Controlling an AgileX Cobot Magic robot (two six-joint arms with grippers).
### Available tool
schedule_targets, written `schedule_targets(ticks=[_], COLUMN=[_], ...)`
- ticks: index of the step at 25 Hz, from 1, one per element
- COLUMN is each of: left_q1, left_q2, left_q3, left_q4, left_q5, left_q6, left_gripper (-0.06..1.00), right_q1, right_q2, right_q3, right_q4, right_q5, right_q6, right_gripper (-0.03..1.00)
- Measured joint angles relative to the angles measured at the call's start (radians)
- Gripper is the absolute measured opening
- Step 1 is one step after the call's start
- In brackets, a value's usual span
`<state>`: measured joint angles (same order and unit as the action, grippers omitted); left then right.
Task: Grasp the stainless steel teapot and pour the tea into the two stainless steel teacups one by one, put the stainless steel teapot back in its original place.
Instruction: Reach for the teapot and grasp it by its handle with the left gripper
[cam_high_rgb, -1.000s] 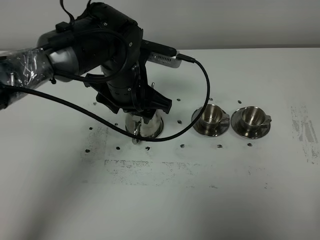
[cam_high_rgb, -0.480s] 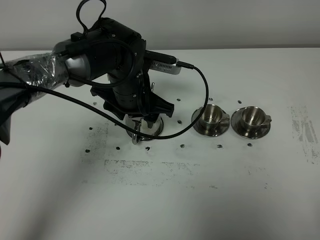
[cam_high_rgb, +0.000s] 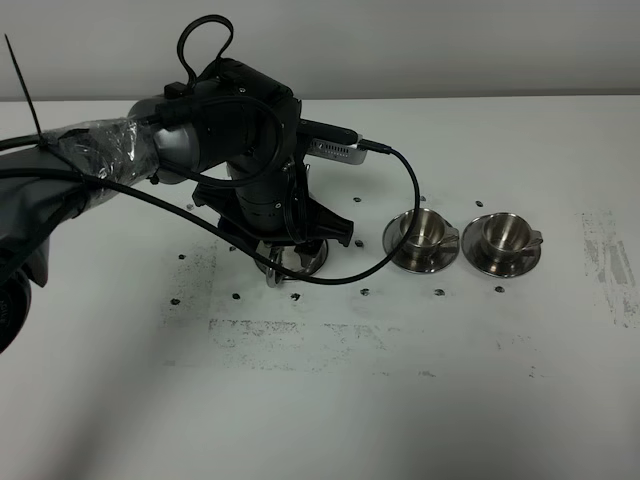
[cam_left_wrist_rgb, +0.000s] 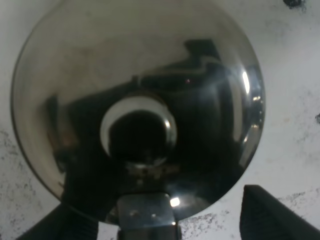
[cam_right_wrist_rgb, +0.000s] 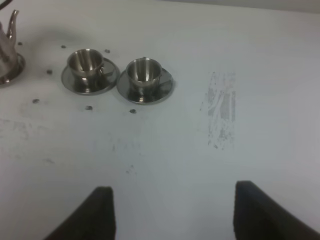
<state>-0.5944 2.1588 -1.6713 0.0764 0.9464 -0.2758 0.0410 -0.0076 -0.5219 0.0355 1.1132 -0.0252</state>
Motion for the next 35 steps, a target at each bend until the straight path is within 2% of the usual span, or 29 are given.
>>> schedule_targets(ticks=[8, 17, 29, 32, 35], left_q1=[0.001, 0.01, 0.019, 0.019, 0.022], left_q2=[0.0, 0.0, 0.0, 0.0, 0.003], left_q3=[0.0, 0.0, 0.0, 0.0, 0.0], left_q4=[-0.013, -0.01, -0.003, -0.001, -0.001], left_q5=[-0.004, 0.026, -0.04, -0.046, -0.051], left_q6=[-0.005, -0.088, -0.12, -0.123, -0.123], left_gripper=[0.54, 0.54, 0.53, 0.5, 0.42], right_q1=[0.0, 0.0, 0.0, 0.0, 0.0], right_q2=[0.0, 0.0, 0.0, 0.0, 0.0], right_q3=[0.0, 0.0, 0.0, 0.0, 0.0], right_q4=[0.0, 0.0, 0.0, 0.0, 0.0], right_q5=[0.0, 0.0, 0.0, 0.0, 0.0], right_q6=[0.0, 0.0, 0.0, 0.0, 0.0], right_gripper=[0.5, 0.5, 0.5, 0.5, 0.5])
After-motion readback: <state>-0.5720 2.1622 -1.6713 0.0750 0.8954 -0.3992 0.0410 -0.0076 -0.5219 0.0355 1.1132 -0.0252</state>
